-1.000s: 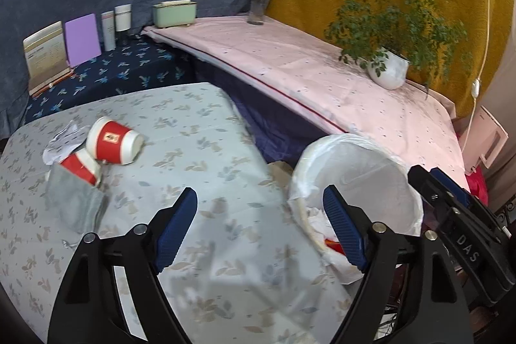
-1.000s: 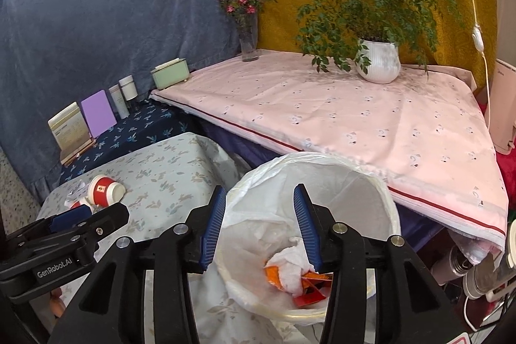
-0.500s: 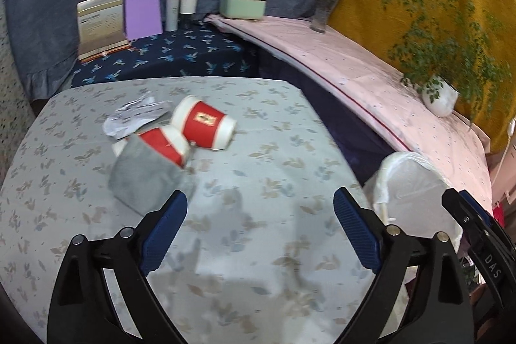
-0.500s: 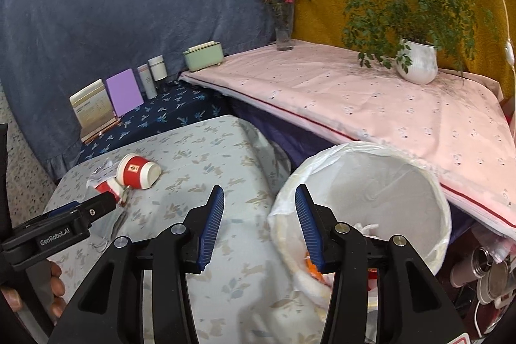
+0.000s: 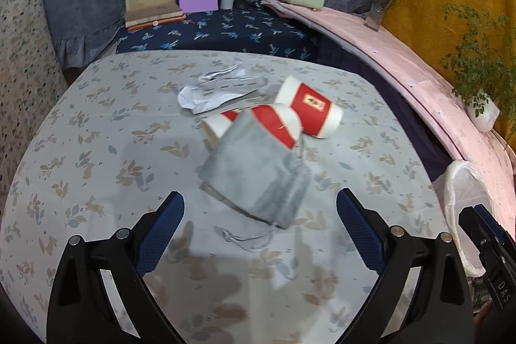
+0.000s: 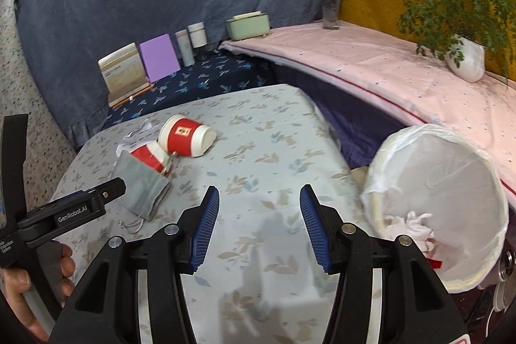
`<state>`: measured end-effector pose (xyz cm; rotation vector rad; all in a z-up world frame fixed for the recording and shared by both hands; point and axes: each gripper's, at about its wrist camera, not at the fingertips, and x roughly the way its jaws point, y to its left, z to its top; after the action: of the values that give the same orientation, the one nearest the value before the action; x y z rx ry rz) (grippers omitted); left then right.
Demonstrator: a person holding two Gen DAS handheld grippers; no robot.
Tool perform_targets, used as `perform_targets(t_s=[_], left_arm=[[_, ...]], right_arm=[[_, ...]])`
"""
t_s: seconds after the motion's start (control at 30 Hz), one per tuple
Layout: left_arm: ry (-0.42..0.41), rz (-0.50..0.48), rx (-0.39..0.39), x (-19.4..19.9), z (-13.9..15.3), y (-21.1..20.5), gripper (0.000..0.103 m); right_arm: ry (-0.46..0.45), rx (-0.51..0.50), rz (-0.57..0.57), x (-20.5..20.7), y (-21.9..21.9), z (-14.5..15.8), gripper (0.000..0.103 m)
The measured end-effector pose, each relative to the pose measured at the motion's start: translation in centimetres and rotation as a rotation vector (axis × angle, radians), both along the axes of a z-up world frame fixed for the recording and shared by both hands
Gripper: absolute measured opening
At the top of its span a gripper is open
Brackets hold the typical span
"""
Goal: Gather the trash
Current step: 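Move back to the table and grasp the grey cloth pouch with the left tool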
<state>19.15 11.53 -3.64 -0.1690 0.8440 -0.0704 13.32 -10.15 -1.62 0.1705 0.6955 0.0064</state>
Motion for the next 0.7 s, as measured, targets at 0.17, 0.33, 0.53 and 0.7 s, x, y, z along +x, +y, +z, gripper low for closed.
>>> perform_targets(t_s=[0.17,0.33,0.53,0.7], left_arm=[[0.031,0.016,-0.014,1.4,-1.5,1.8,0.091],[0.063,0.02,-0.038,2.9,-2.9,2.6,0.091],[0.093,-0.001,-0.068,4.4,-4.1,2.8,0.08],[0.117,-0.041,-0.099,4.8,-4.5,2.6,0.048]], right_arm=[[0.027,0.003,0.037,1.7,2.4,-1.2,0.051],[0.05,0.011,0.063,3.4,4.0,-2.3,0.051],[0.073,0.014,0.083,5.2,5.4,-3.3,0.051],[0.089,0.013,0.092,6.1,6.1,-4.1,0.051]])
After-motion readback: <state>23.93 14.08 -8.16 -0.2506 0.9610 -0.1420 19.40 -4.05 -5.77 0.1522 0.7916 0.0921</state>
